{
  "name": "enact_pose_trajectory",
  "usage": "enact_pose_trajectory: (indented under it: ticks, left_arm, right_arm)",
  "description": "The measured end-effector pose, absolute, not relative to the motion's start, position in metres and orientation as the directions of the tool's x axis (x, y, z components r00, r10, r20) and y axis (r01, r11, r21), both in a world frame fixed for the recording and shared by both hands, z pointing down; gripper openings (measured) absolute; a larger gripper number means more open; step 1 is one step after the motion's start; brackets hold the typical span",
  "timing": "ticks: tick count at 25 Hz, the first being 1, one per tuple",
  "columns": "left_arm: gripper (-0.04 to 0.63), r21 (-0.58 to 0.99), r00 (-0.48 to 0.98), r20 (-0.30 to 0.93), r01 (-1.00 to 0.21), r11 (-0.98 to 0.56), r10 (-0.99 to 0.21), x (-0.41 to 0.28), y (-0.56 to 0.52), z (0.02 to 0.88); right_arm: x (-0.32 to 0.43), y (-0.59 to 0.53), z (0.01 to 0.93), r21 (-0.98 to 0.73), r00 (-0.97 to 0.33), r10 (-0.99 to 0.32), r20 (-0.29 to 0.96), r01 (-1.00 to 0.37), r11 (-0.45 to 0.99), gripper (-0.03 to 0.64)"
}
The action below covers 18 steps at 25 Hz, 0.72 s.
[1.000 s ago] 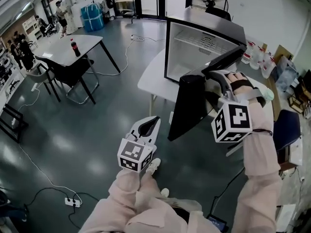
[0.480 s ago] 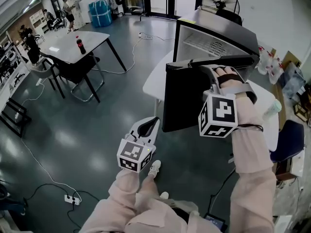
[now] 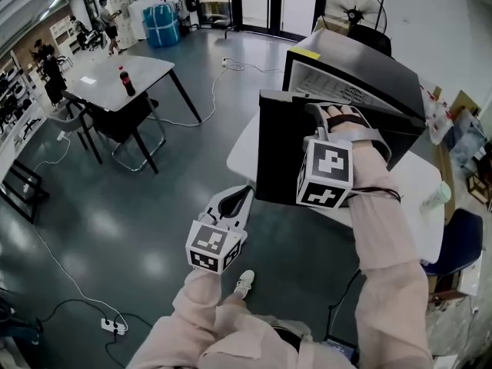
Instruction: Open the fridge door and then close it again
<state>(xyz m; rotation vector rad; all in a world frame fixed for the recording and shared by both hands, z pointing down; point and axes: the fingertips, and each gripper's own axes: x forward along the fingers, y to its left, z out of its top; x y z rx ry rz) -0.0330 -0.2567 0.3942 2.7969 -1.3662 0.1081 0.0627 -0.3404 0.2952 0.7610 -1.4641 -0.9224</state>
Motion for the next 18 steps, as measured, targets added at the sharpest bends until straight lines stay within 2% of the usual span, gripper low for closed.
enact_pose_trajectory:
  ticks: [18]
  left_arm:
    - [0.011,-0.027,0.702,0.054,-0.71,-0.704,-0.71,-0.024,-0.389,0.375]
  right_arm:
    - [0.085,-0.462,0.289,0.888,0.057,-0.887,0.459,-0.041,0.457,0.268]
